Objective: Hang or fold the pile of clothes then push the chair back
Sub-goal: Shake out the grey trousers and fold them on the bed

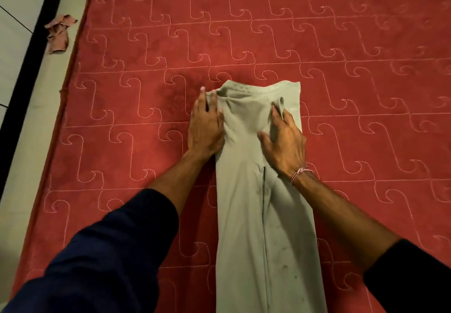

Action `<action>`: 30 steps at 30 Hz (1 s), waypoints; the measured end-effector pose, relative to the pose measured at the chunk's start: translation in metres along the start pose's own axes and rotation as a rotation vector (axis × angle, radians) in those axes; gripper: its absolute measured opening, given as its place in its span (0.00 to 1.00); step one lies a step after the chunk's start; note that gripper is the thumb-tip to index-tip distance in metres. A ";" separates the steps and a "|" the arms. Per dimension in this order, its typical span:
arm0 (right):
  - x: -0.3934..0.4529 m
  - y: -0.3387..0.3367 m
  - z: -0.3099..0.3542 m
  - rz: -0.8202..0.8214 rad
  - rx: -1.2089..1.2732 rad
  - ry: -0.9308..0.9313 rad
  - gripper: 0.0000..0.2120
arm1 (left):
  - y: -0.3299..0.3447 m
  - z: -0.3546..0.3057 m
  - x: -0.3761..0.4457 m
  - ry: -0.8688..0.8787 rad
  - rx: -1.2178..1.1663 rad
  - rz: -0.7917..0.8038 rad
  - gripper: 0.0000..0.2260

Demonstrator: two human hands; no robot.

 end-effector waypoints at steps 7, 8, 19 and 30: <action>0.000 0.005 0.000 0.008 0.020 -0.063 0.38 | -0.030 0.009 0.046 -0.449 -0.442 -0.017 0.08; -0.002 0.005 -0.001 0.004 0.032 -0.070 0.38 | -0.033 0.011 0.049 -0.483 -0.498 -0.002 0.06; -0.007 0.004 -0.006 0.001 -0.014 0.043 0.36 | -0.019 -0.008 0.030 -0.432 -0.451 -0.244 0.12; -0.025 -0.001 -0.004 -0.053 0.321 0.044 0.34 | 0.017 -0.046 -0.030 0.404 0.171 -0.222 0.05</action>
Point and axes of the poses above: each hand's wrist, its own x-axis towards the middle knuckle, its own y-axis out of the palm, z = x × y, the point moved 3 cm from there along x, towards the middle knuckle, and after that the axes turned 11 degrees about z, right-handed, at the moved point
